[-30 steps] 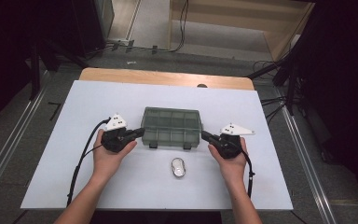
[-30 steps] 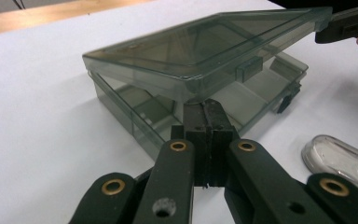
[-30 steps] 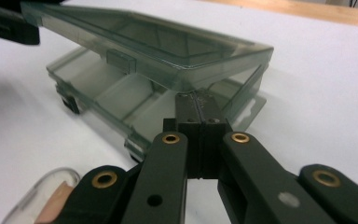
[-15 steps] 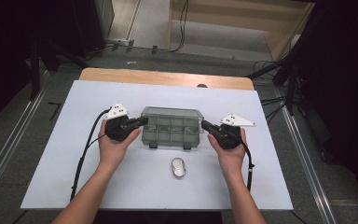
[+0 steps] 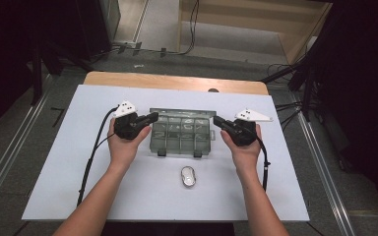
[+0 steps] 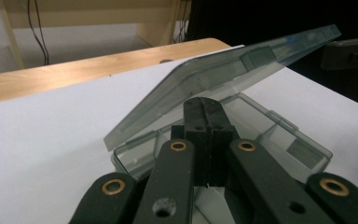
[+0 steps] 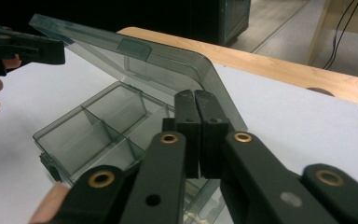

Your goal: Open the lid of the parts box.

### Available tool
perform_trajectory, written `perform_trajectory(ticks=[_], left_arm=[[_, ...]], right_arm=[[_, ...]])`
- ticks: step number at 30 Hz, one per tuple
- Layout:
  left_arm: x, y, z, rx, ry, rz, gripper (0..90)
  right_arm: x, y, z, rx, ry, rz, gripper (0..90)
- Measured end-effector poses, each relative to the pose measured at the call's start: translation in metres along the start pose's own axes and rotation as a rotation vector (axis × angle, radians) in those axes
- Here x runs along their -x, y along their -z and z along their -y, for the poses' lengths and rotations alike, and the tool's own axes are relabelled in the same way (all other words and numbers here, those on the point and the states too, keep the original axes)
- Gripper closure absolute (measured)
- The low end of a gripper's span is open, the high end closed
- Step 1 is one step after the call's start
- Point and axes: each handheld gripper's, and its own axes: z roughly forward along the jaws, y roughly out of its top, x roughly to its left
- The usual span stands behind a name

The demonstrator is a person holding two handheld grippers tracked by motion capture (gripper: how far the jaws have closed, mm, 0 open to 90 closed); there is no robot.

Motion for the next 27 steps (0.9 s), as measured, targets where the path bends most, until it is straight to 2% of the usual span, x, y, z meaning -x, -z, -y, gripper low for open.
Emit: perform_trajectory(ticks=[1, 3, 4, 5, 8, 9, 10, 11, 14, 17, 20, 24, 27], left_arm=[[-0.001, -0.001, -0.001, 0.004, 0.003, -0.002, 89.4], [-0.003, -0.003, -0.001, 0.007, 0.003, 0.003, 89.4], [-0.003, -0.003, -0.002, 0.014, 0.008, 0.005, 89.4], [-0.004, -0.004, -0.002, 0.015, 0.008, 0.006, 89.4], [-0.004, -0.007, -0.004, 0.017, 0.012, 0.006, 89.4], [-0.005, -0.007, -0.006, 0.016, 0.012, 0.007, 89.4], [-0.006, -0.008, -0.007, 0.02, 0.018, 0.007, 89.4], [-0.007, -0.008, -0.008, 0.024, 0.024, 0.007, 89.4], [-0.009, -0.009, -0.012, 0.034, 0.033, 0.007, 89.4], [-0.01, -0.011, -0.014, 0.039, 0.039, 0.004, 89.4], [-0.012, -0.013, -0.015, 0.039, 0.042, 0.002, 89.4], [-0.015, -0.014, -0.018, 0.041, 0.045, 0.002, 89.4], [-0.017, -0.015, -0.019, 0.046, 0.054, -0.002, 89.4]], right_arm=[[0.001, 0.001, -0.001, 0.006, 0.0, -0.002, 82.5], [0.001, 0.004, -0.002, 0.03, 0.005, 0.008, 70.4], [0.0, 0.005, -0.004, 0.047, 0.018, 0.016, 55.0], [0.0, 0.005, -0.004, 0.047, 0.018, 0.016, 55.0], [0.0, 0.006, -0.007, 0.078, -0.001, 0.012, 32.9], [0.0, 0.006, -0.008, 0.093, -0.007, 0.013, 22.8], [0.001, 0.005, -0.009, 0.097, -0.014, 0.018, 7.7], [0.001, 0.003, -0.011, 0.086, -0.02, 0.017, 0.0], [0.001, 0.002, -0.014, 0.09, -0.004, 0.009, 0.0], [0.002, -0.002, -0.016, 0.087, 0.004, 0.021, 0.0], [0.008, -0.007, -0.014, 0.097, -0.04, 0.015, 0.0], [0.013, -0.015, -0.01, 0.097, -0.07, 0.029, 0.0], [0.013, -0.02, -0.009, 0.106, -0.071, 0.059, 12.1]])
